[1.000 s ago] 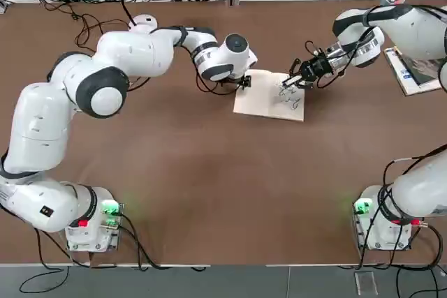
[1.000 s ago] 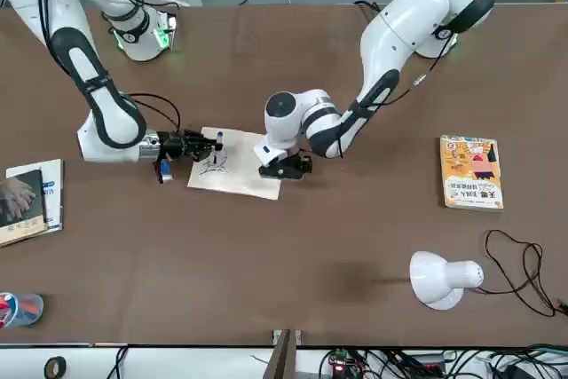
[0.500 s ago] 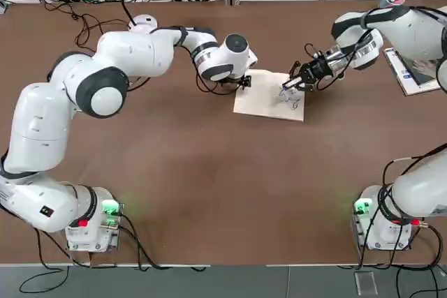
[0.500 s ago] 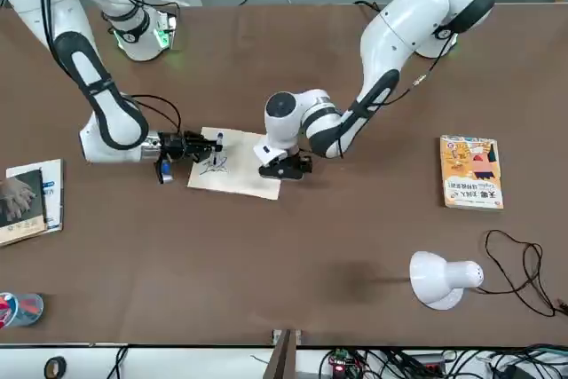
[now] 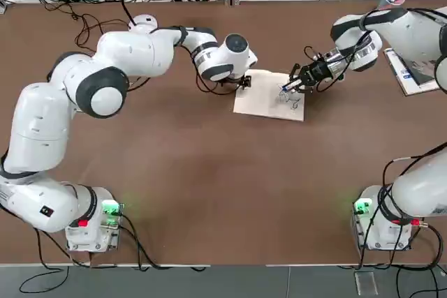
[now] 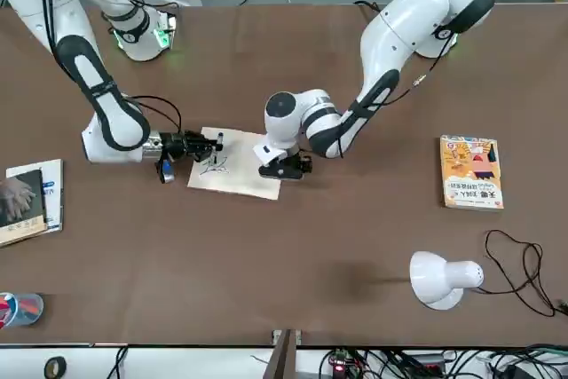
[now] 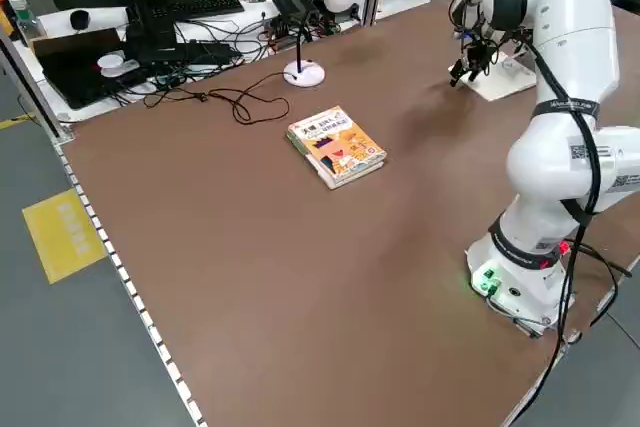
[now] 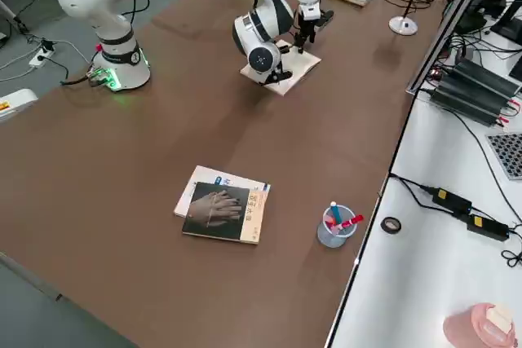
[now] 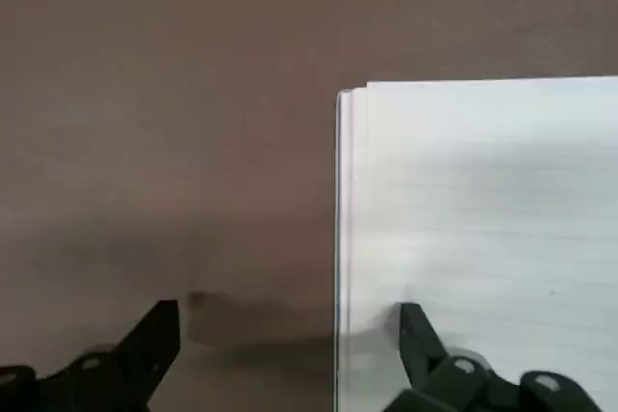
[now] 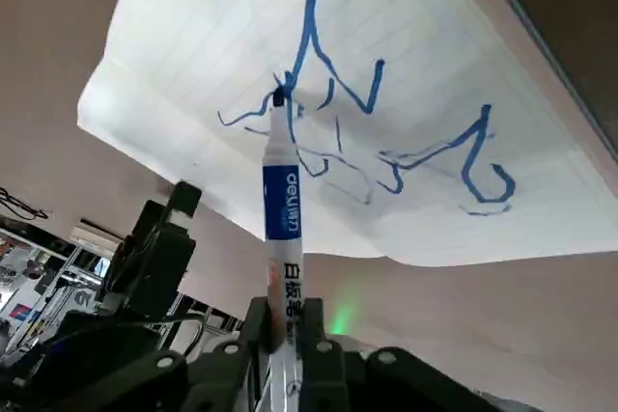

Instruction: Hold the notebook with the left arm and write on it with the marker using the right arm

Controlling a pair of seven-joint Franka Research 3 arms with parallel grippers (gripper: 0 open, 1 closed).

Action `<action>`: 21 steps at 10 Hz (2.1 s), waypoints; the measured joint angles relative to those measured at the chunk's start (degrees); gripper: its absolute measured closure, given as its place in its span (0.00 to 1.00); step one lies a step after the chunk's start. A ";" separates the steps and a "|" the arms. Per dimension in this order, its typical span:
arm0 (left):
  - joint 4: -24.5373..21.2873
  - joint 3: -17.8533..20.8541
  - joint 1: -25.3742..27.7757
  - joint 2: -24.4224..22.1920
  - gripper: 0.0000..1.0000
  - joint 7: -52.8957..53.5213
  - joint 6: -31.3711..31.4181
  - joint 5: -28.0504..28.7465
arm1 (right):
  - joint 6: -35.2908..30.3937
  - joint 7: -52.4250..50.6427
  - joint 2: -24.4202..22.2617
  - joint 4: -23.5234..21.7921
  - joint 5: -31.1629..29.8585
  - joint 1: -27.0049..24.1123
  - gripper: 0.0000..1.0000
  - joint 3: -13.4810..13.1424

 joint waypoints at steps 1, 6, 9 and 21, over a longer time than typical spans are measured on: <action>0.00 0.00 0.00 0.00 0.00 0.00 0.00 0.00 | 0.15 -0.36 0.08 -0.08 0.00 0.01 0.82 0.00; 0.00 0.01 0.00 0.00 0.00 0.00 0.03 0.00 | 0.81 -1.71 0.41 -0.27 0.00 0.42 0.82 0.02; 0.00 0.01 0.00 0.00 0.00 0.00 0.03 0.00 | 1.13 -1.74 0.41 -0.27 0.00 0.97 0.82 0.02; 0.00 0.02 0.00 0.00 0.00 0.03 0.03 0.00 | 1.93 -1.74 0.42 -0.29 1.12 2.05 0.82 0.03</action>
